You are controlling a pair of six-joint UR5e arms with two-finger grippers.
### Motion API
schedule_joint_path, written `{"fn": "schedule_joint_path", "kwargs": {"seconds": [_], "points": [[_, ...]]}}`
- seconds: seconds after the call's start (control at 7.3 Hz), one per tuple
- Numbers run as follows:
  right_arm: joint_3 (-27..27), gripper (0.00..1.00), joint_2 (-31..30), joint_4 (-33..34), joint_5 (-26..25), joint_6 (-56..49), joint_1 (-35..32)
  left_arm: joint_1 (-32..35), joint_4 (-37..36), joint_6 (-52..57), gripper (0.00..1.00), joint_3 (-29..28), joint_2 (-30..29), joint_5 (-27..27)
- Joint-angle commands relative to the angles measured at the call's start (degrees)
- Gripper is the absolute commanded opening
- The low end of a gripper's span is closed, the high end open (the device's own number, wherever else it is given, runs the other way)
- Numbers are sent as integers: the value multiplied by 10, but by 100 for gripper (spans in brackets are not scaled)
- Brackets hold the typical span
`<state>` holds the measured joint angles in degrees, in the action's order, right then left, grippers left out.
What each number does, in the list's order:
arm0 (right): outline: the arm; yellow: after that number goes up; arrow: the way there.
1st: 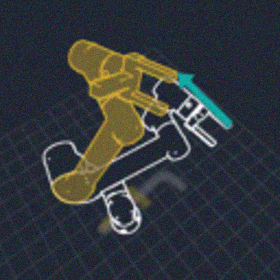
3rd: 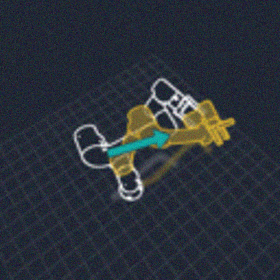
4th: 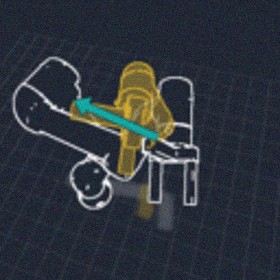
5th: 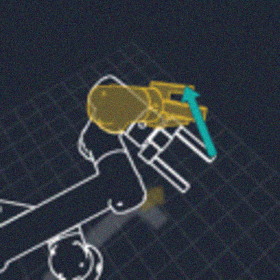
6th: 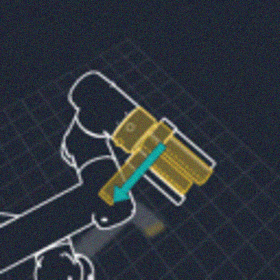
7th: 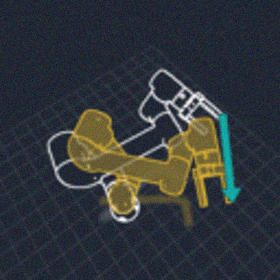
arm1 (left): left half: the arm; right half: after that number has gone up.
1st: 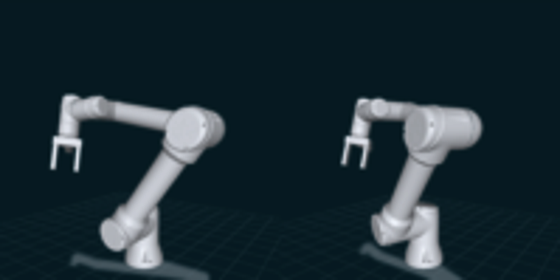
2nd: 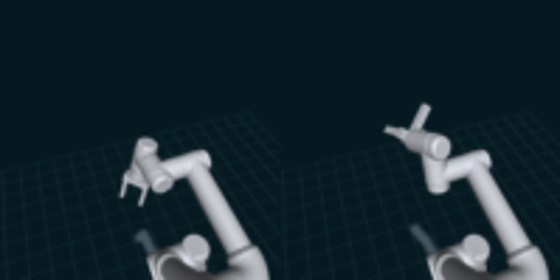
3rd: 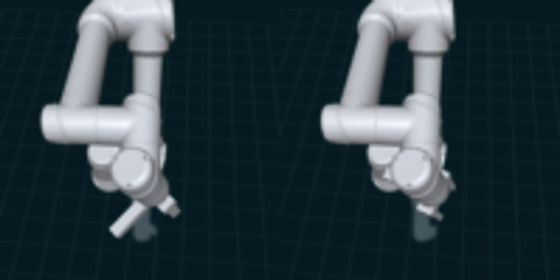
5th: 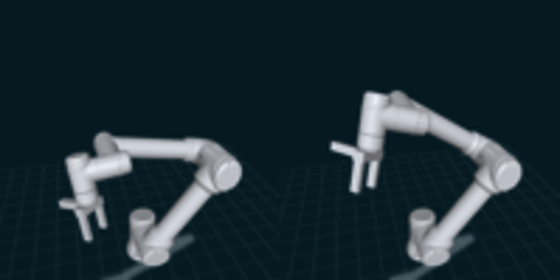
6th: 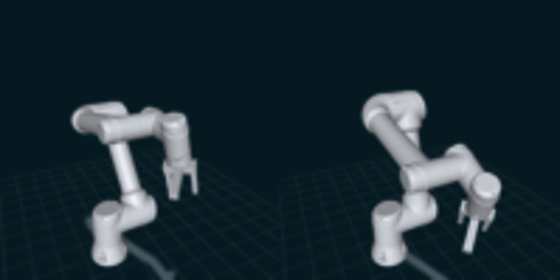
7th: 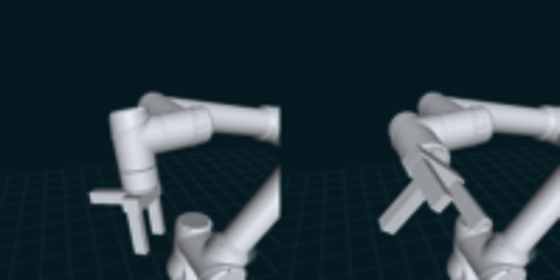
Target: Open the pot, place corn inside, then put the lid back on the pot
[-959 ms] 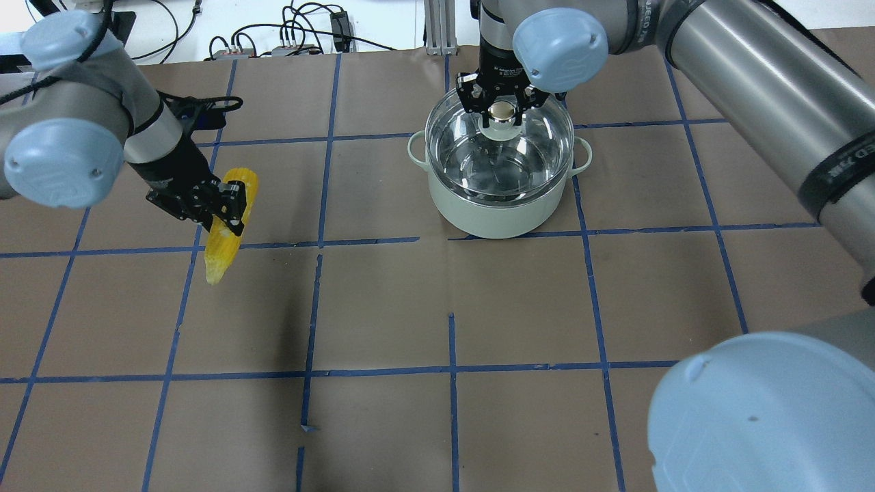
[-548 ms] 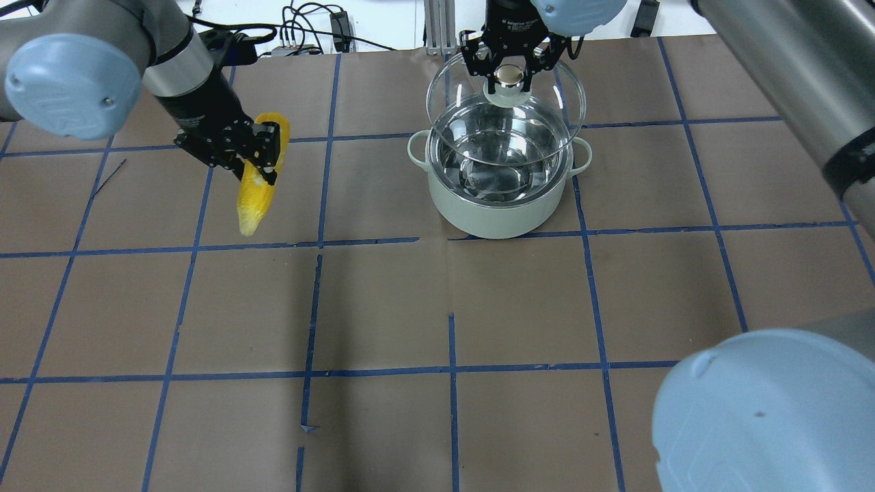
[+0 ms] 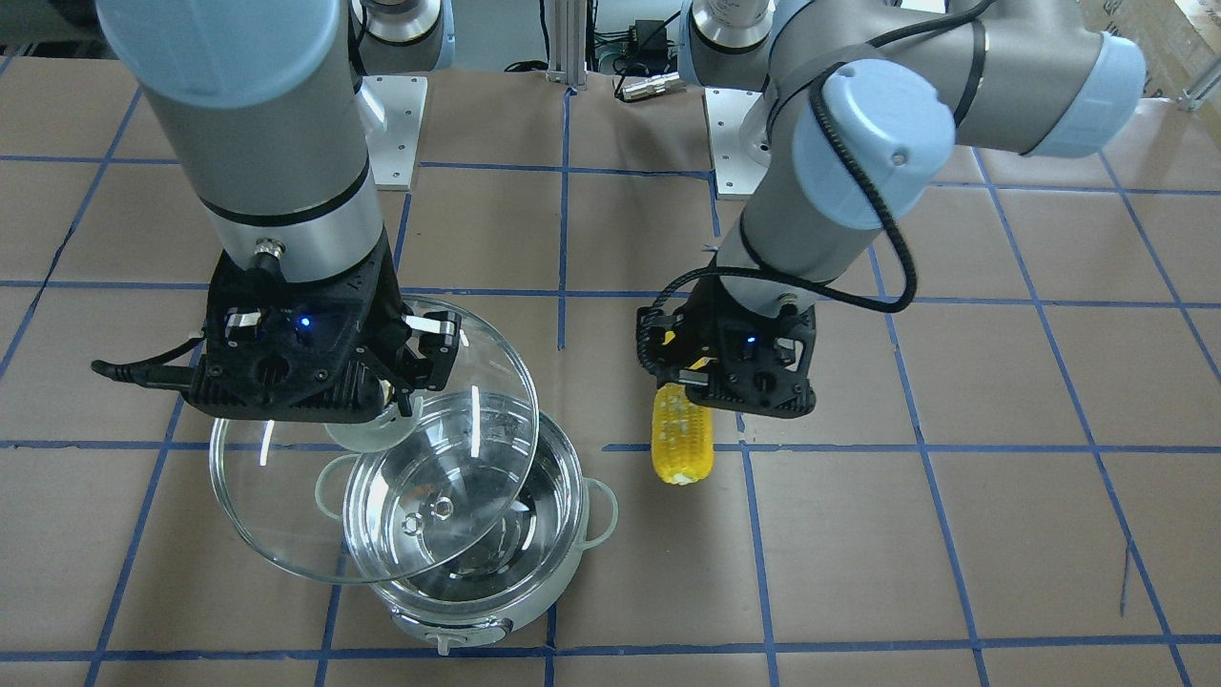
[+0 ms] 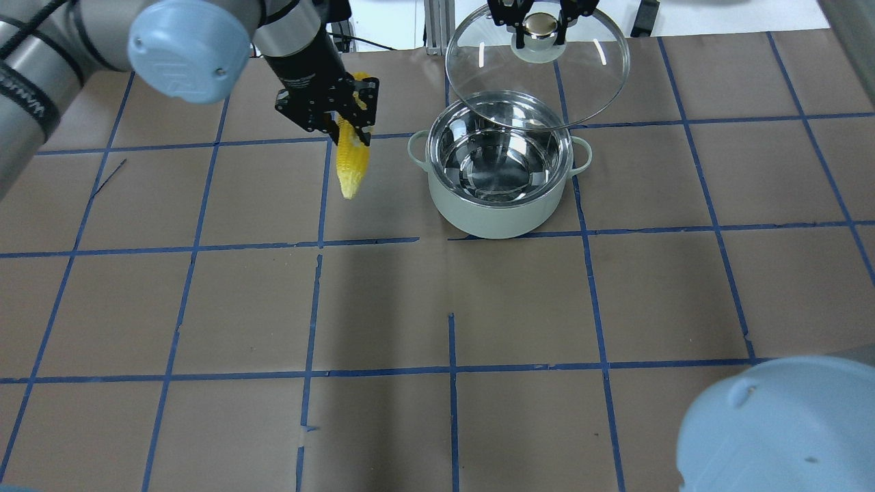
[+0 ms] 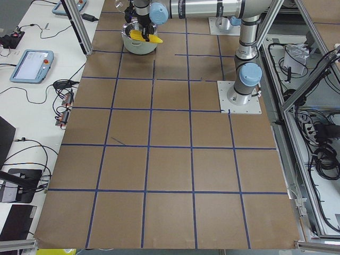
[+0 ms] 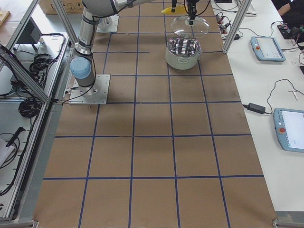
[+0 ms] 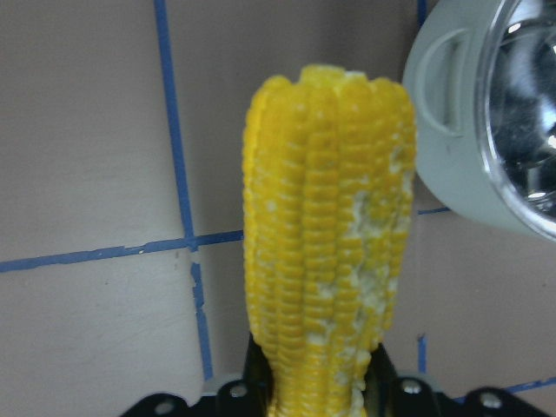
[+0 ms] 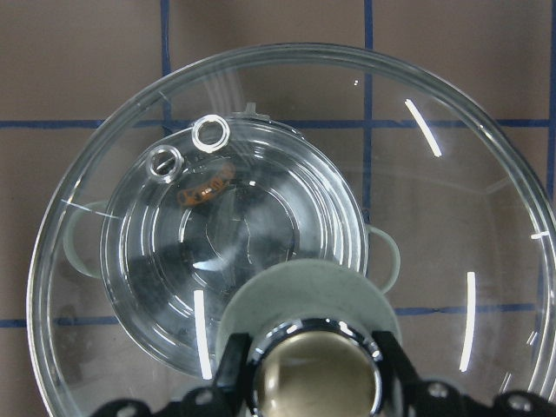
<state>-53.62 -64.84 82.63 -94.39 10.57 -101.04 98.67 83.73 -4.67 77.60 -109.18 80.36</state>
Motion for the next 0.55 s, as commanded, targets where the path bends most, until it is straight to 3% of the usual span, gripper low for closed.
{"fn": "schedule_joint_path", "kwargs": {"seconds": [0.0,0.41], "points": [[4,20,-32,-40,-8,-1,0,31,-5,-25,8,-49,-52,-1],[-2,21,-49,-77,-2,-41,48,35,-22,-70,8,-53,-73,-29]]}}
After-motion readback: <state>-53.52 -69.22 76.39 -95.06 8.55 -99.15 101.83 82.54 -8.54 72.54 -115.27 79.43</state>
